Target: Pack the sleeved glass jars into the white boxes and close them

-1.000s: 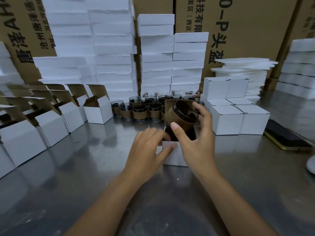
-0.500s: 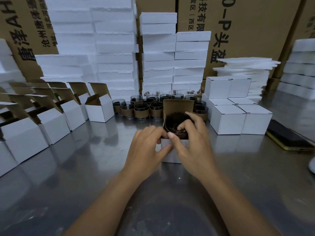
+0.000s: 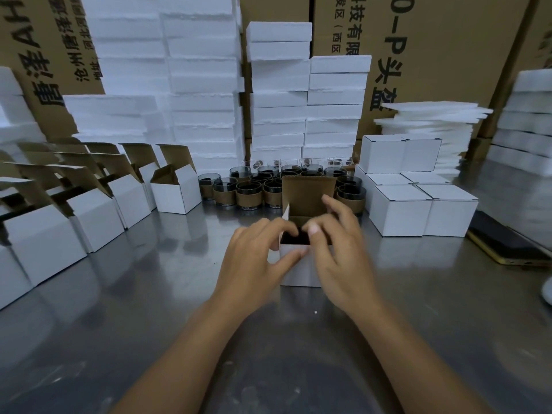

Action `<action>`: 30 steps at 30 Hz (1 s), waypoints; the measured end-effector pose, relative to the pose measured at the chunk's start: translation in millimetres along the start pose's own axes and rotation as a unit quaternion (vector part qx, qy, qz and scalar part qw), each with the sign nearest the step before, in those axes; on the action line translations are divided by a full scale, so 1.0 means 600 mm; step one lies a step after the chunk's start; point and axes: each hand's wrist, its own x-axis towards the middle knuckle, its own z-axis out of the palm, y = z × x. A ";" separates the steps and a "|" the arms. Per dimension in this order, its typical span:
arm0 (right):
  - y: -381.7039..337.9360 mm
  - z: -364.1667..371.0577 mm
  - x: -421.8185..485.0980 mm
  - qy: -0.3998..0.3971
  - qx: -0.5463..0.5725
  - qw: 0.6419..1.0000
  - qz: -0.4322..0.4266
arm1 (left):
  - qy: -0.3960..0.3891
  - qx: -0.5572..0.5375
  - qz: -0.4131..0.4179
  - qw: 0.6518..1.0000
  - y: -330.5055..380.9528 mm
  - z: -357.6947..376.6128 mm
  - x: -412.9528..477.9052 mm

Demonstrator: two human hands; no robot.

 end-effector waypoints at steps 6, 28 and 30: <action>-0.001 -0.010 0.018 0.130 0.244 0.943 0.185 | 0.050 -0.197 -0.168 0.965 0.011 0.001 0.009; -0.002 -0.001 0.021 0.017 0.304 0.912 0.274 | -0.031 -0.355 -0.280 0.892 0.000 0.012 0.015; -0.003 -0.001 0.024 0.021 0.304 0.906 0.294 | -0.024 -0.358 -0.295 0.886 -0.001 0.011 0.018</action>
